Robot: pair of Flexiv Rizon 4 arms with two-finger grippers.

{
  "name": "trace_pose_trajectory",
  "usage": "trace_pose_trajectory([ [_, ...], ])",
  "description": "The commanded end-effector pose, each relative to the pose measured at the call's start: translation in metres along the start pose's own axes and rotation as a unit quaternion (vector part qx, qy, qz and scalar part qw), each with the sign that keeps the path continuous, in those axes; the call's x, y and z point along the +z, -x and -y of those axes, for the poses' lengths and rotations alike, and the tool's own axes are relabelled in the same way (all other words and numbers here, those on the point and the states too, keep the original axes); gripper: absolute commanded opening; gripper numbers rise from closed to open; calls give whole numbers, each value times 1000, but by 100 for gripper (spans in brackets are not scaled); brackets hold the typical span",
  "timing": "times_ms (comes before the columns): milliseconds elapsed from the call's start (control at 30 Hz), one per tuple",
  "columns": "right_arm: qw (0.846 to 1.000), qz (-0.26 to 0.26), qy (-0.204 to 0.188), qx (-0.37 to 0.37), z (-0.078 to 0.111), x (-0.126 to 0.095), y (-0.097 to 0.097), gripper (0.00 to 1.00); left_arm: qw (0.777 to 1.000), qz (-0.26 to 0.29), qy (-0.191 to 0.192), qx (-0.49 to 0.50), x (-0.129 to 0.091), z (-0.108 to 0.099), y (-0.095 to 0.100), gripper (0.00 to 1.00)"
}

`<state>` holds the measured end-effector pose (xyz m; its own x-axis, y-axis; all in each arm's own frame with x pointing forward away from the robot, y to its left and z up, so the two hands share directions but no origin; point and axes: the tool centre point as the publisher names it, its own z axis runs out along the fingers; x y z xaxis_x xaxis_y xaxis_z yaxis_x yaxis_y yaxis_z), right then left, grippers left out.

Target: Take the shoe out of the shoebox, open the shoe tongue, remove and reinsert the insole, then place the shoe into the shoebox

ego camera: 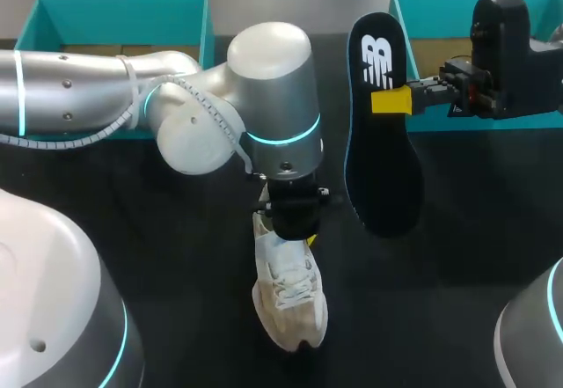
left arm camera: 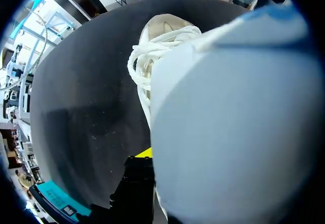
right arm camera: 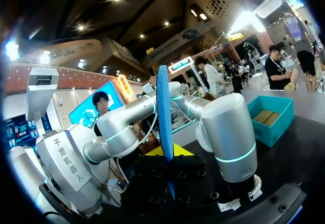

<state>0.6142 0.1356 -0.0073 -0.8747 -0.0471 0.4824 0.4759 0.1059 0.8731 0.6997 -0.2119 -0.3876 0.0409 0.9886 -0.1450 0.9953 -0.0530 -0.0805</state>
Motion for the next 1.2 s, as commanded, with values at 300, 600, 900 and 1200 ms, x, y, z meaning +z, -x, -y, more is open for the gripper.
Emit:
trace_pose_trajectory([
  [300, 1000, 0, -1, 1, 0, 2, 1, 0, 999, 31, 15, 24, -5, 6, -5, 100],
  [600, 1000, 0, -1, 1, 0, 2, 1, 0, 995, 80, 58, 33, -44, 10, -11, 100],
  [900, 1000, 0, -1, 1, 0, 2, 1, 0, 974, 211, 86, 21, -107, 5, -20, 100],
  [1200, 1000, 0, -1, 1, 0, 2, 1, 0, 920, 365, 136, 36, -166, 10, -19, 100],
])
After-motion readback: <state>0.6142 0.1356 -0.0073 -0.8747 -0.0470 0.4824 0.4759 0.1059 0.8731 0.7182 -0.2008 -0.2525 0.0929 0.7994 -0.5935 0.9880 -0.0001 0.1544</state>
